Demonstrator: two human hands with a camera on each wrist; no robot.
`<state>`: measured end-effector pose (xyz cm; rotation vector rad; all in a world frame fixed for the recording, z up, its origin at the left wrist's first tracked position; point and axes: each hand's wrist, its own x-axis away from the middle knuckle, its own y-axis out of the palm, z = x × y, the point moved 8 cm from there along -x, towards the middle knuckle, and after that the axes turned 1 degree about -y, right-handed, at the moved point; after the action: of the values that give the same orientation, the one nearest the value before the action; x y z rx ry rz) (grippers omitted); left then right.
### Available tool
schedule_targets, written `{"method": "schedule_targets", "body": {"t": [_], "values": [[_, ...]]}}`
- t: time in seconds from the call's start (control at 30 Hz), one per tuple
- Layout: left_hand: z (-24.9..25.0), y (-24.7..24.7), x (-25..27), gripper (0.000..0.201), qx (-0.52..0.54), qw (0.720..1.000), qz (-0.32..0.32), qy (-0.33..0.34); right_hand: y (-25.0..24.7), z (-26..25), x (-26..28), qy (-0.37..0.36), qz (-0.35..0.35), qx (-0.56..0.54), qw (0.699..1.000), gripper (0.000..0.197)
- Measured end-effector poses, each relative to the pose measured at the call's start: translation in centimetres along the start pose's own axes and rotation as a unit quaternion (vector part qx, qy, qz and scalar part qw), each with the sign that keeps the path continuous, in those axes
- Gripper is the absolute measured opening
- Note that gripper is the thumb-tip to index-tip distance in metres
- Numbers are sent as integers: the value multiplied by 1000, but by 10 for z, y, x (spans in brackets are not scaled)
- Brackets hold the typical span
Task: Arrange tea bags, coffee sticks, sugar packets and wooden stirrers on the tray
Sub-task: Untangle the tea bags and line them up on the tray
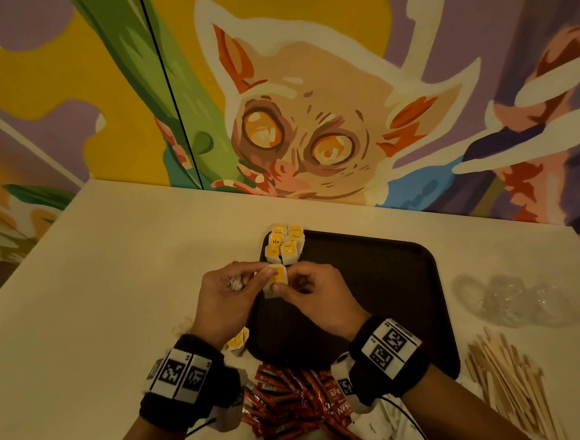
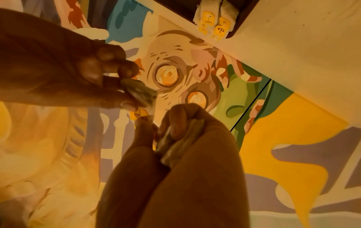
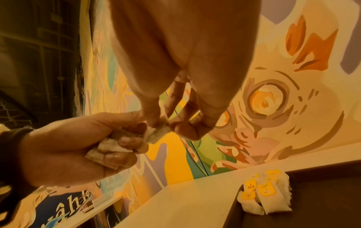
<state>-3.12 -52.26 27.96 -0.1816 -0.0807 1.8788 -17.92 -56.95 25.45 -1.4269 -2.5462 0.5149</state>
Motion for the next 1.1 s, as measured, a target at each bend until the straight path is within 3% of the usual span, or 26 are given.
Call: {"method": "schedule_targets", "body": {"t": [0.23, 0.37, 0.57, 0.77, 1.1], "values": [[-29, -4, -6, 13, -55, 997, 22, -47, 10, 25, -26, 49, -15, 28, 998, 11], [-51, -14, -6, 11, -72, 992, 40, -94, 14, 60, -52, 130, -17, 59, 990, 17], [-77, -20, 1, 10, -74, 988, 17, -135, 17, 109, -91, 228, 23, 110, 967, 20], [-89, -23, 2, 10, -74, 986, -6, -146, 28, 142, -109, 294, 6, 163, 942, 19], [-93, -27, -12, 10, -63, 988, -3, -143, 38, 154, -122, 339, 20, 197, 920, 23]]}}
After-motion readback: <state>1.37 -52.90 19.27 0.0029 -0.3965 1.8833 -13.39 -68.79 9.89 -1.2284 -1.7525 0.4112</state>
